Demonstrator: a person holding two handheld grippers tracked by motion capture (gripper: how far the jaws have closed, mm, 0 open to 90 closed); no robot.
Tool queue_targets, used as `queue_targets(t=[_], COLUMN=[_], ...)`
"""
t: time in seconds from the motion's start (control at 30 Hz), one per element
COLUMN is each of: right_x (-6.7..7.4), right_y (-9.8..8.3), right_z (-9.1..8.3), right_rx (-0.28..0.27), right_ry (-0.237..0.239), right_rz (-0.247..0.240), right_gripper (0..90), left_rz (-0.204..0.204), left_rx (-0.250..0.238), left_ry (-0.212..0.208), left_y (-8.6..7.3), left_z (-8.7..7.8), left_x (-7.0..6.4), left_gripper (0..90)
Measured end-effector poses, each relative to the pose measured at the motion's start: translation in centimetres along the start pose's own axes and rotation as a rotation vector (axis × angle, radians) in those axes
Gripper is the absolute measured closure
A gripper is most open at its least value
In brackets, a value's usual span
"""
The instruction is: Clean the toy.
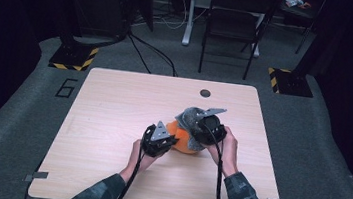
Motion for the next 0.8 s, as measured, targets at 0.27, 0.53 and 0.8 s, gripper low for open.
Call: queue_targets(t=[0.27,0.53,0.8], right_x=[-1.8,-3.0,-4.1], right_y=[-0.8,-1.6,-2.8], right_z=[0.3,0.7,1.4], right_rx=[0.065,0.115,0.175], right_ry=[0.005,-0.009,-0.042], right_rz=[0.036,0.064,0.094], right_gripper=[69.9,69.9,70.0], left_rz=[-0.006,-0.019,-0.023], left_rx=[0.003,-0.002,-0.004], left_ry=[-0.006,-0.004,0.000], left_y=[-0.1,-0.1,-0.1], left_z=[0.0,0.0,0.0], left_x=[0.2,0.3,0.4], left_gripper=[83.6,83.5,83.5])
Point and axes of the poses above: each handheld gripper's, and its own axes: z roughly forward along the jaws, y roughly out of its top, x roughly to its left, the point moved 3 cm from there along z, roughly forward along the jaws, and after that the axes turned 10 degrees about -x, right-handed, at the moved point
